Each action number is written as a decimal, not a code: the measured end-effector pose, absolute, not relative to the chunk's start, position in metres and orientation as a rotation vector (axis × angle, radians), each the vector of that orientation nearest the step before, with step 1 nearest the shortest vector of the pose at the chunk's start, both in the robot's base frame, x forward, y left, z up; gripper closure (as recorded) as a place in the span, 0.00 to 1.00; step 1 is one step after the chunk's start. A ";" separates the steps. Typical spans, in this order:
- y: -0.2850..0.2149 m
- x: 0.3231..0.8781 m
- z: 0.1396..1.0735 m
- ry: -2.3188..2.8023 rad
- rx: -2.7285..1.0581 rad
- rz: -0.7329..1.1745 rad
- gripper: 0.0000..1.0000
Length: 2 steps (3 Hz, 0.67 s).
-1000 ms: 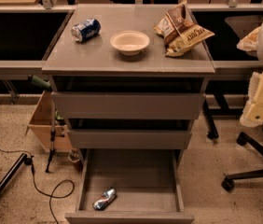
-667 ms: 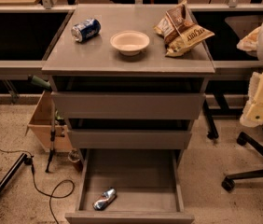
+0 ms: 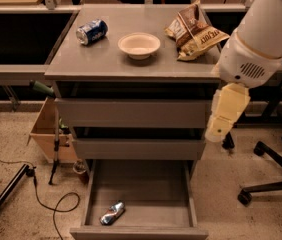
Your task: Pick redbull can from bottom drawer and place on counter
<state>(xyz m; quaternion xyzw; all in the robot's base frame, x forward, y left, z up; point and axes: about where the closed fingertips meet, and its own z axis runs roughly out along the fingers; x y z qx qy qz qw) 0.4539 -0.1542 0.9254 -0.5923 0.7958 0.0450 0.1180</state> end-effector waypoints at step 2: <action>-0.022 0.418 0.811 2.649 -1.456 0.639 0.00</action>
Offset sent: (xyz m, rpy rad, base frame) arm -0.0516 0.2021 -0.1739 0.2703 0.6767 -0.8844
